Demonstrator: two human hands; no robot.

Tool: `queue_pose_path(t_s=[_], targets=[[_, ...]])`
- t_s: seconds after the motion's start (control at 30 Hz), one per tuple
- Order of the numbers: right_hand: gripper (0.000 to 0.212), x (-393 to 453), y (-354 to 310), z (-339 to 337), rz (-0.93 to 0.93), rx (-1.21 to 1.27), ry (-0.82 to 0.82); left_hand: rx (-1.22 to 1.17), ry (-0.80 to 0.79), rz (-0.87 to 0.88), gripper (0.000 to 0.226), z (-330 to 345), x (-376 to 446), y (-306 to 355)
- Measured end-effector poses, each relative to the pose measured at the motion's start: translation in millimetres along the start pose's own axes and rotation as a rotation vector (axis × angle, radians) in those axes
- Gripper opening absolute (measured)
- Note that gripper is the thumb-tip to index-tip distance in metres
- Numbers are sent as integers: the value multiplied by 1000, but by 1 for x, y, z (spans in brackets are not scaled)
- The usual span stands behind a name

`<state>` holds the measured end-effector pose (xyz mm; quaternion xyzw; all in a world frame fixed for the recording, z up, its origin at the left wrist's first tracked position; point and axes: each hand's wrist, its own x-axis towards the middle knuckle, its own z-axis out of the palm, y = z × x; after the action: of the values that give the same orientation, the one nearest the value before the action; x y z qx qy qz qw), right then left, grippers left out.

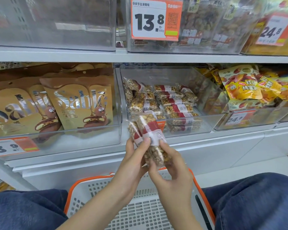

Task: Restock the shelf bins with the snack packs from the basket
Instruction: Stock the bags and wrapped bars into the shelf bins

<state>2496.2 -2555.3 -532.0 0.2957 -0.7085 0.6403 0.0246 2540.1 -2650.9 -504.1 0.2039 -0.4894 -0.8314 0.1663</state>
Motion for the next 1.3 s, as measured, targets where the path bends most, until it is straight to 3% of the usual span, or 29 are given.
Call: queue_pose_path(t_s=[0.1,0.17,0.27,0.37,0.53,0.6,0.87,1.0,1.13,1.3], targets=[[49,21,-12,-21,217,269,53,278,-29,33,66,-1,3,10],[44,39,-15,-42,247,273,93,446,7,164,54,-6,9,21],[42,71,-23,-75,202,157,190,724,58,463,34,-21,21,42],[43,118,-28,-102,64,-198,208,921,155,627,31,-37,29,50],[46,208,-4,-119,25,-885,-36,962,156,626,24,-44,40,43],[46,223,12,-116,55,-1025,-163,971,158,622,21,-46,43,40],[38,241,25,-111,102,-1383,-411,1112,158,635,22,-48,46,36],[44,251,29,-116,112,-1372,-600,1163,166,636,25,-49,46,35],[45,259,28,-111,174,-1308,-654,1207,140,643,19,-49,43,32],[60,277,13,-122,422,-1076,-822,1223,137,624,20,-51,39,30]])
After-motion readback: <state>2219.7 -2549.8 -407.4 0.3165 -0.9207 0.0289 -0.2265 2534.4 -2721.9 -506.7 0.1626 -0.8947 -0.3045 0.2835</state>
